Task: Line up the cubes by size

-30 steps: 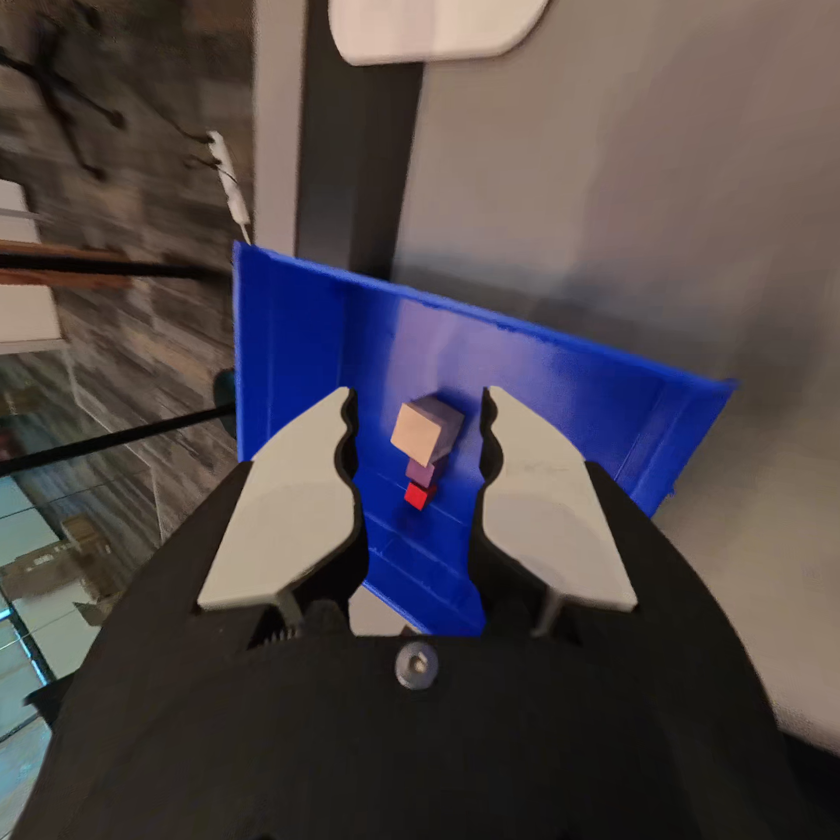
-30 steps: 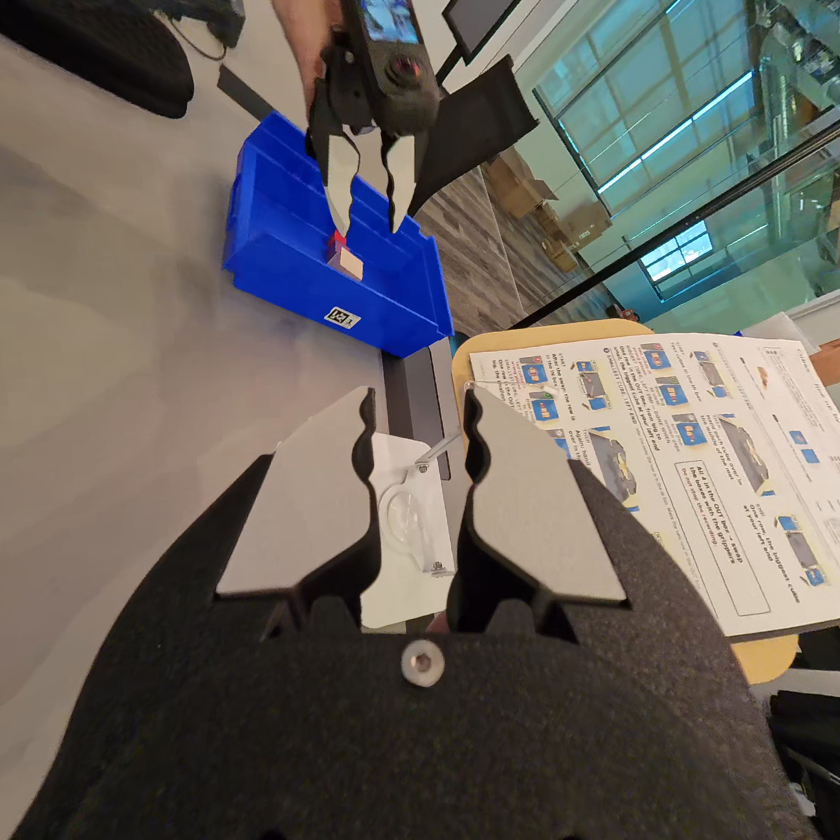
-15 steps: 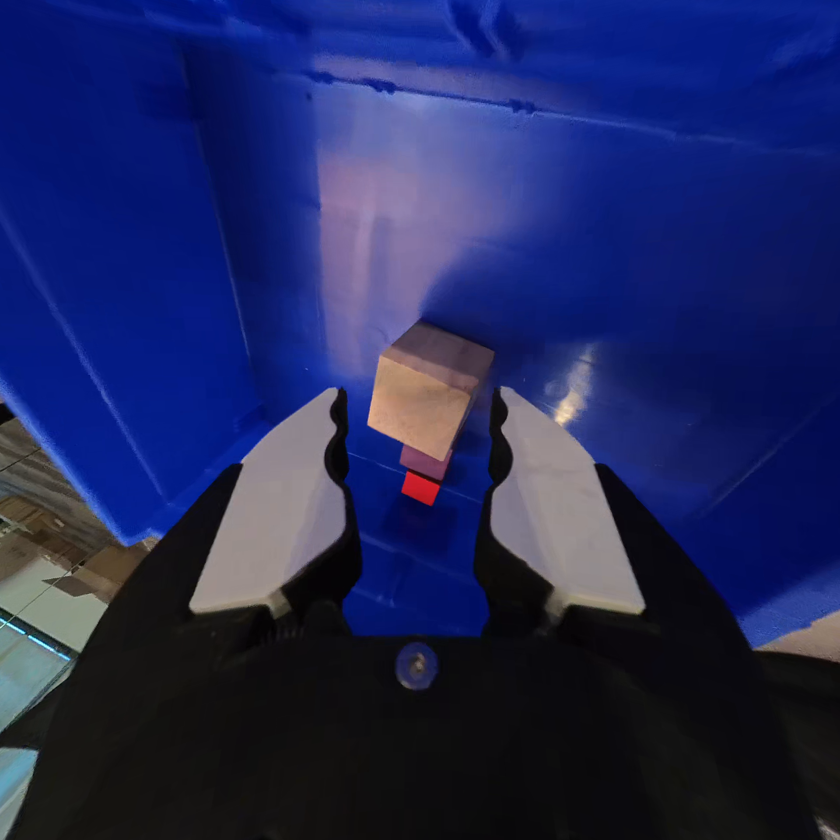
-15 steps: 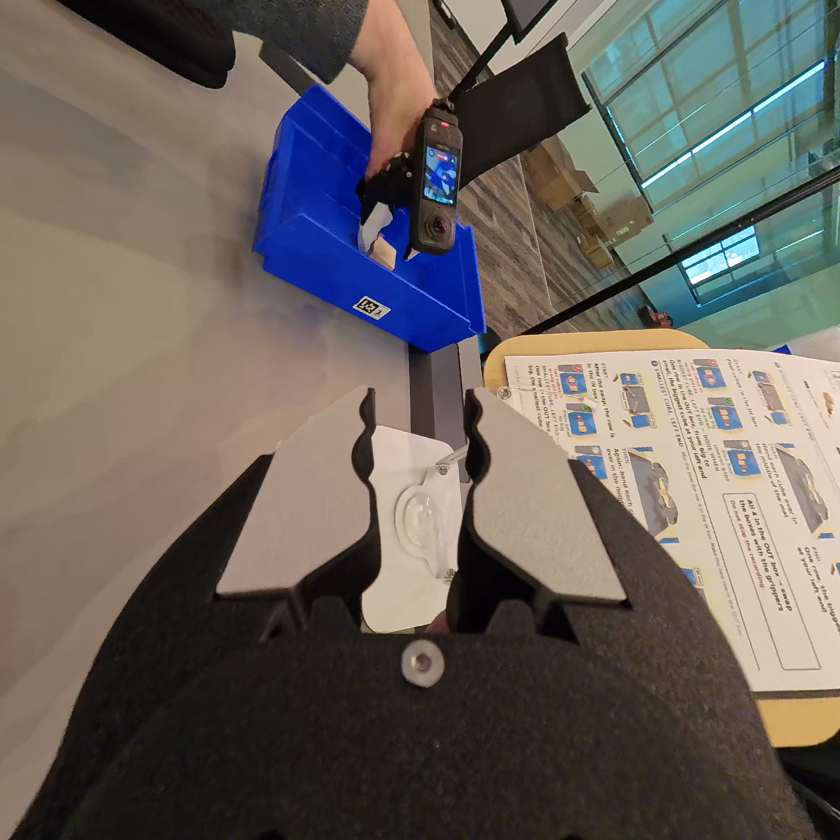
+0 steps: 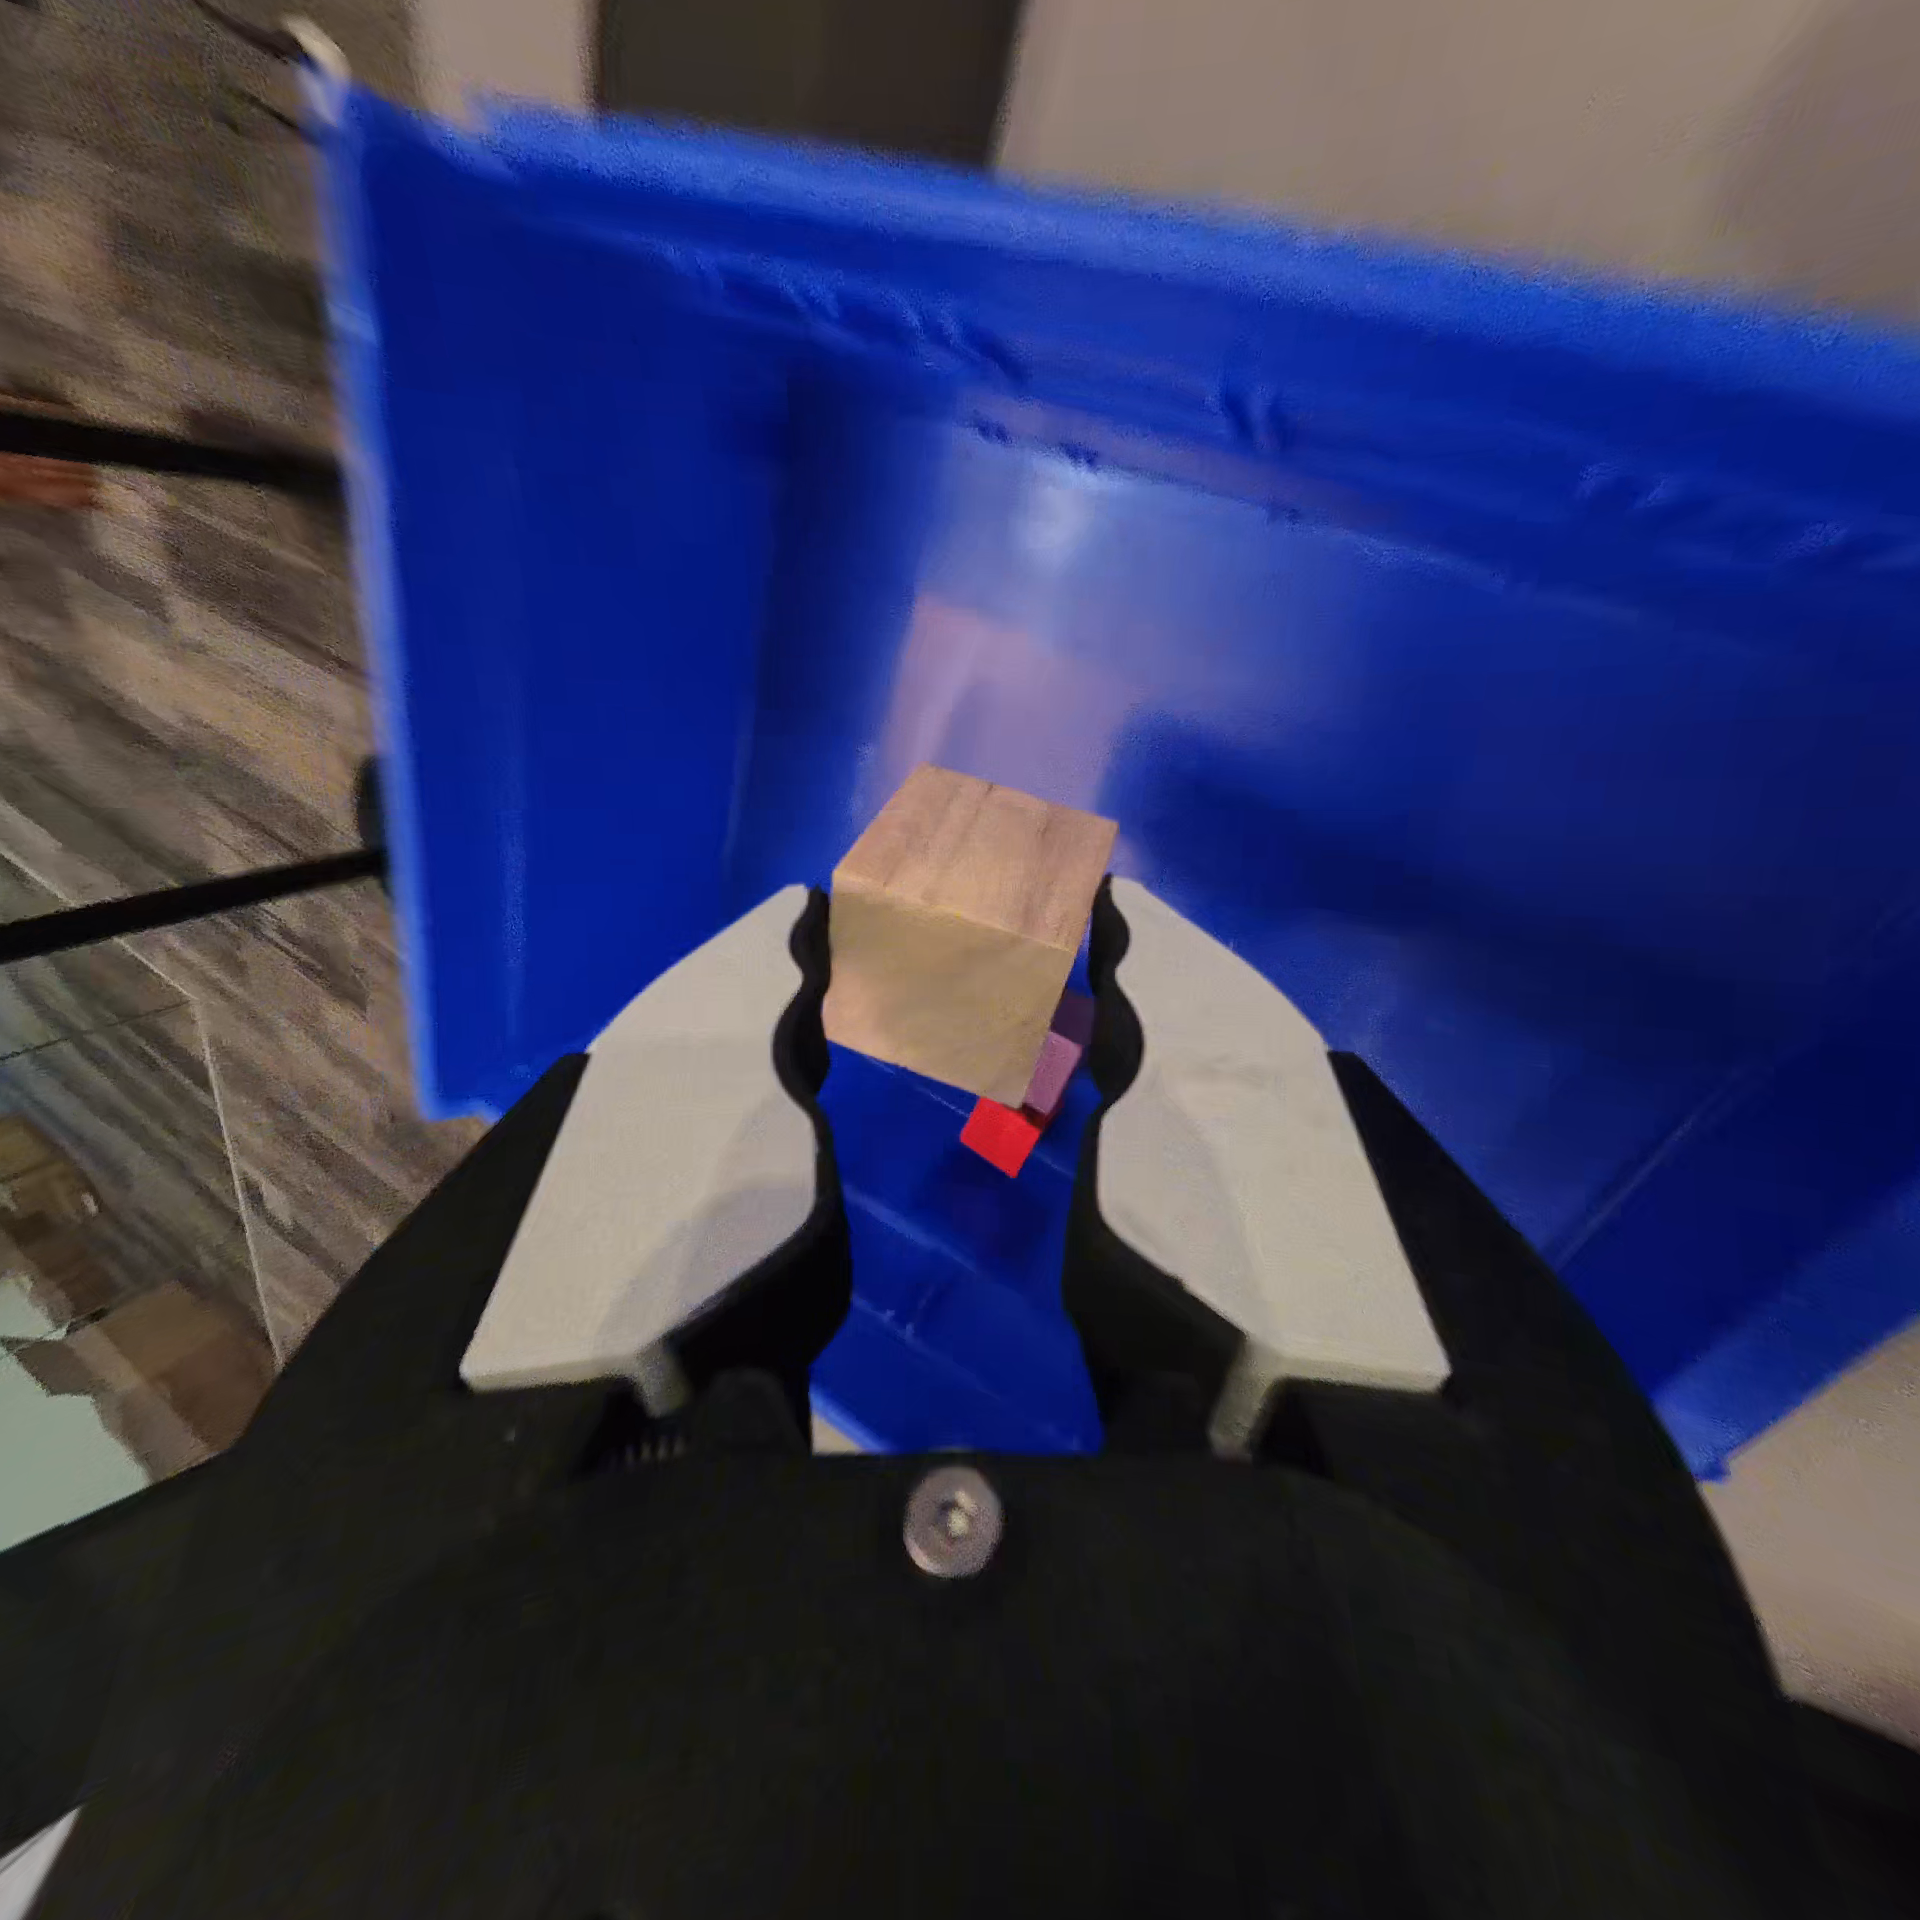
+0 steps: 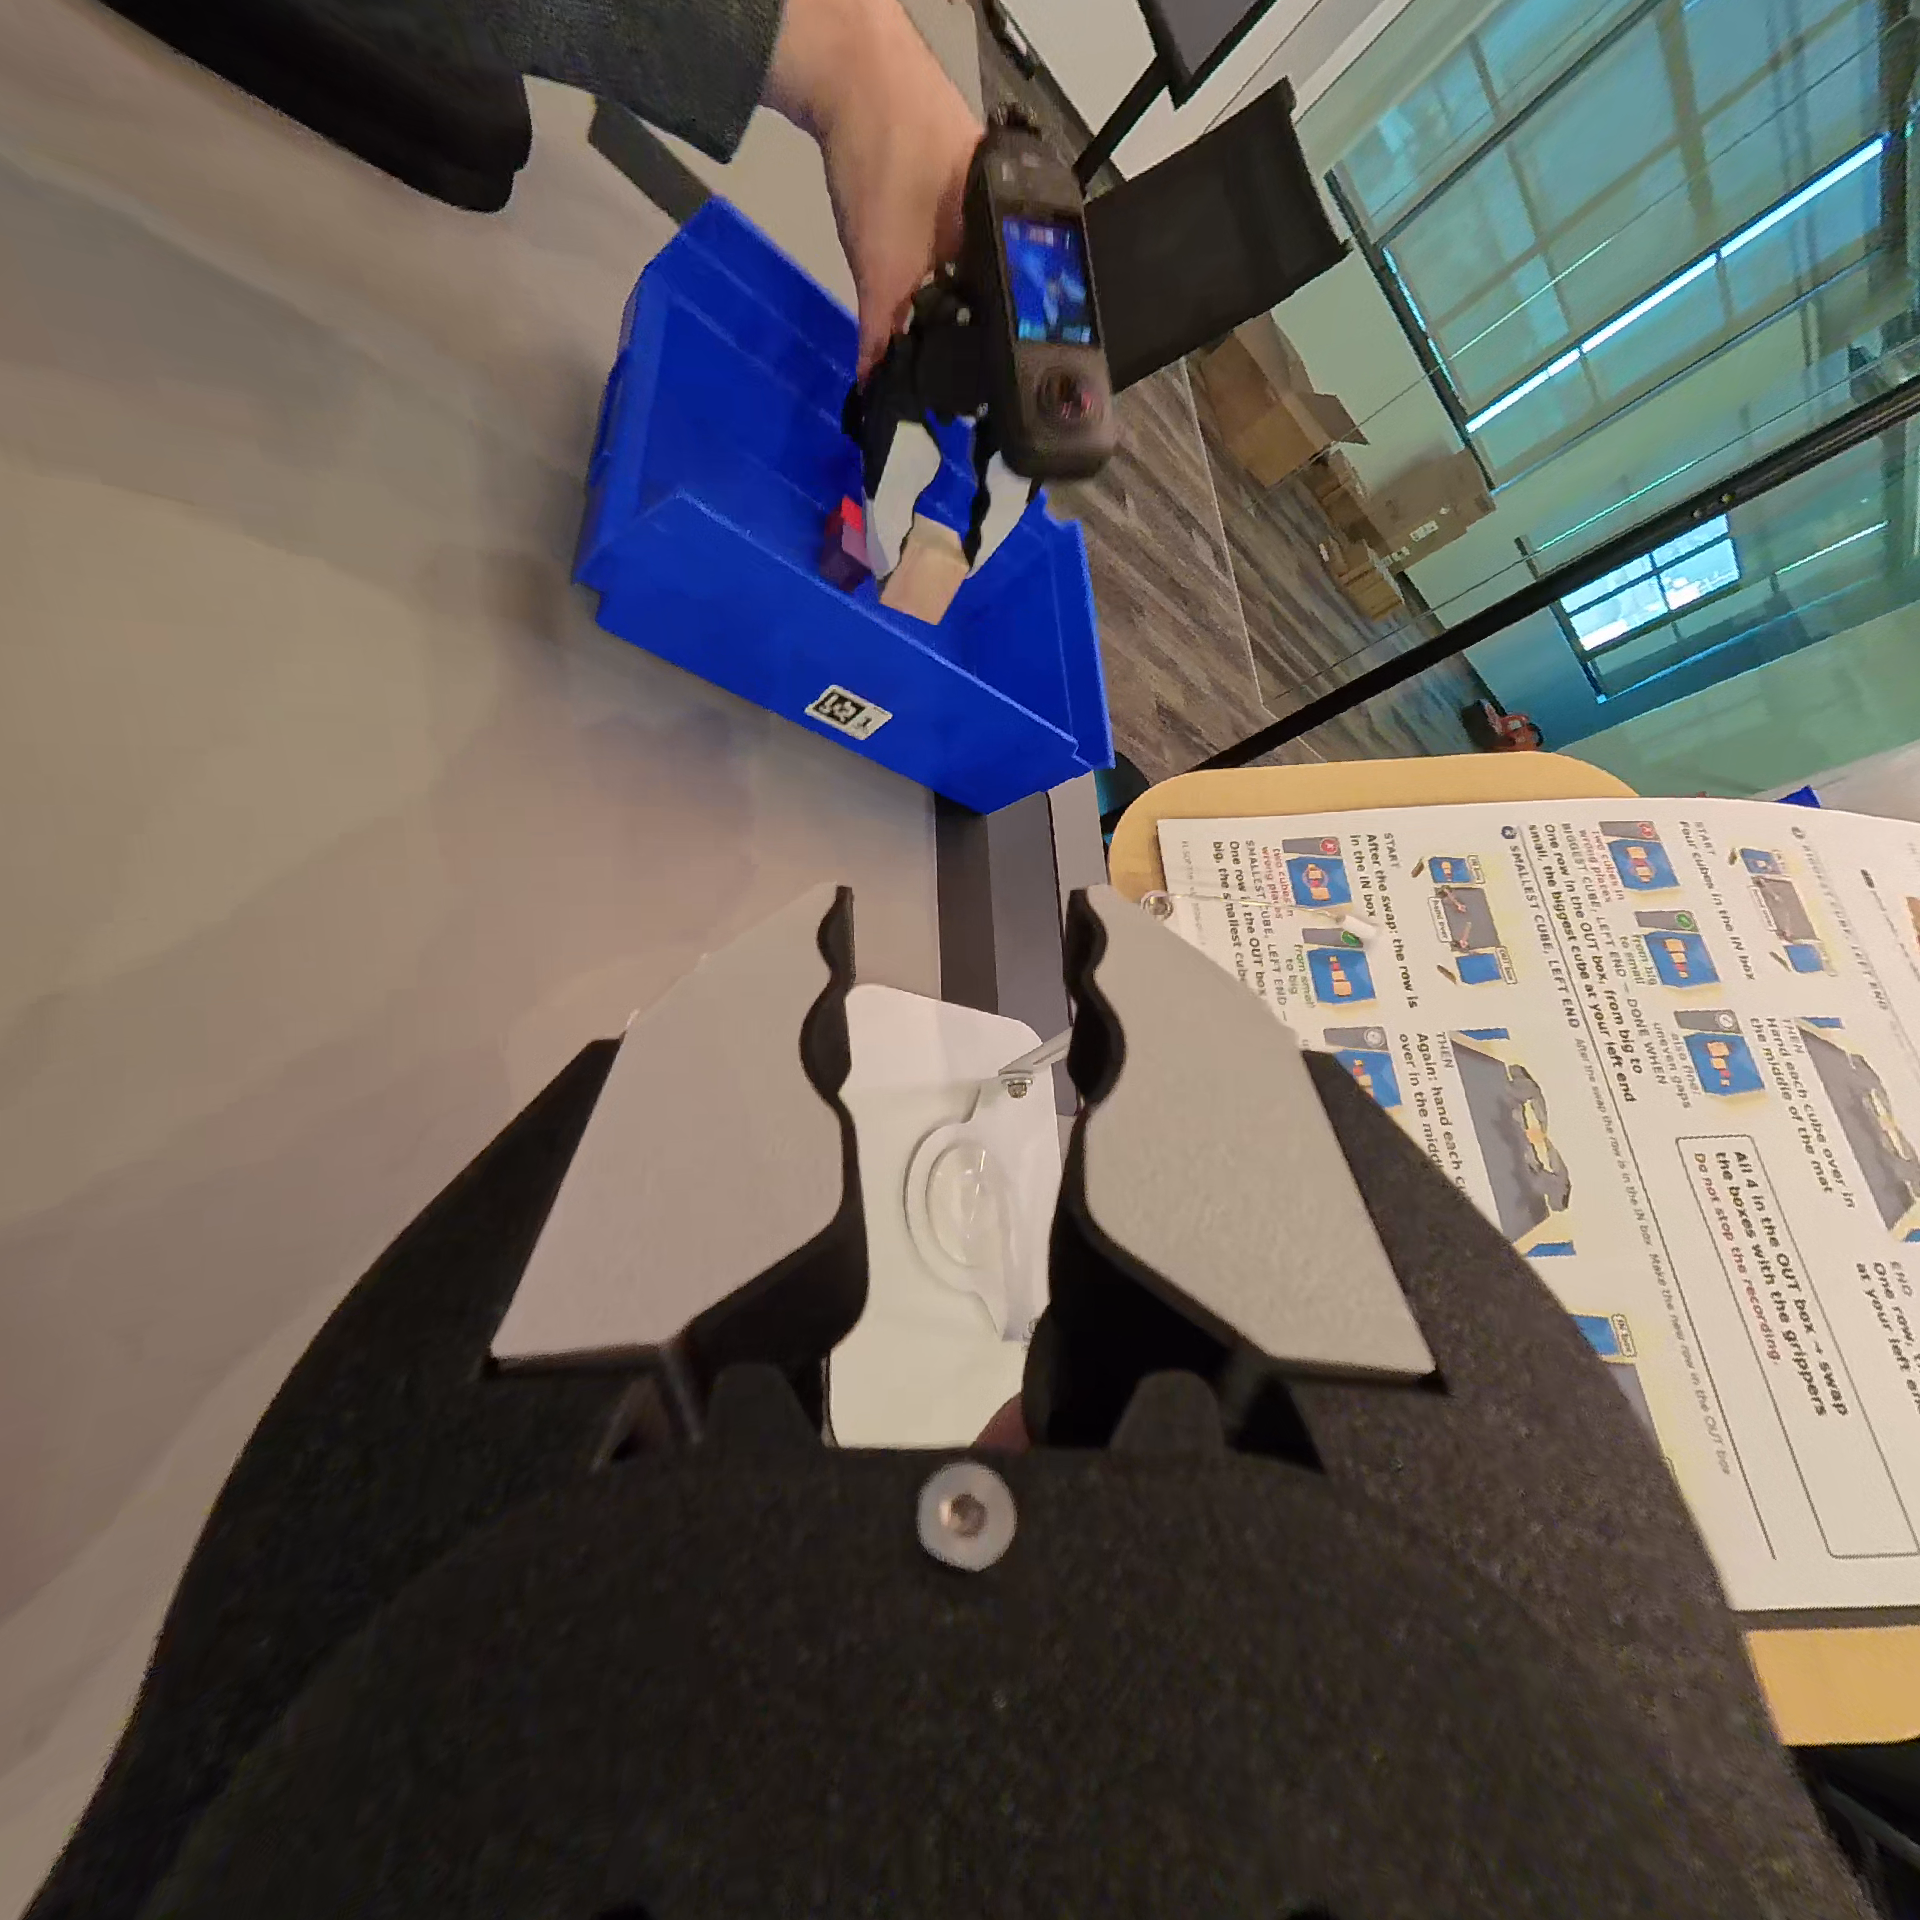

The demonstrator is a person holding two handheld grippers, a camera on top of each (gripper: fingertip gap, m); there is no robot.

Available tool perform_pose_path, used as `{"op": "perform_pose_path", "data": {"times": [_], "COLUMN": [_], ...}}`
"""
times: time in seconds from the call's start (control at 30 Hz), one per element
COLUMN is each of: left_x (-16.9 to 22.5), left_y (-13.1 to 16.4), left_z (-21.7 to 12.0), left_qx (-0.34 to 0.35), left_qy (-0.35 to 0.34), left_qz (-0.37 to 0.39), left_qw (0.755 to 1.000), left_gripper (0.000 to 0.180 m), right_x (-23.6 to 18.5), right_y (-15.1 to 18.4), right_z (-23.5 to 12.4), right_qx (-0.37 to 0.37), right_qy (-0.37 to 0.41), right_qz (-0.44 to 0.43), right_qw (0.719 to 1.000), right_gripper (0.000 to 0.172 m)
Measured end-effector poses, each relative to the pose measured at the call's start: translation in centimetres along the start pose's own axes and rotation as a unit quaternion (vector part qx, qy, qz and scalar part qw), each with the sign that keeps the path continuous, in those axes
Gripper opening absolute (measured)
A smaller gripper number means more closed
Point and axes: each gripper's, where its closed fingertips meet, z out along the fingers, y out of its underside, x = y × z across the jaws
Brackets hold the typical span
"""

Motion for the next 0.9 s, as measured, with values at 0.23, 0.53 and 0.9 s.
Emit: {"op": "perform_pose_path", "data": {"times": [0.23, 0.53, 0.9], "left_x": [1.0, 9.4, 13.7], "left_y": [-10.8, -22.1, -26.4], "left_z": [-15.1, -26.1, -27.9], "left_qx": [0.282, 0.489, 0.554], "left_qy": [-0.105, -0.124, -0.089], "left_qz": [-0.038, 0.039, 0.082], "left_qw": [0.953, 0.863, 0.823], "left_gripper": [0.047, 0.047, 0.047], "right_x": [0.8, 0.6, 0.2], "right_y": [-3.2, -7.1, -8.0], "right_z": [0.0, -1.0, -1.4], "right_qx": [0.071, 0.157, 0.179], "right_qy": [0.030, 0.048, 0.055], "right_qz": [0.011, 0.006, -0.031], "right_qw": [0.997, 0.986, 0.982], "right_gripper": [0.042, 0.051, 0.061]}}
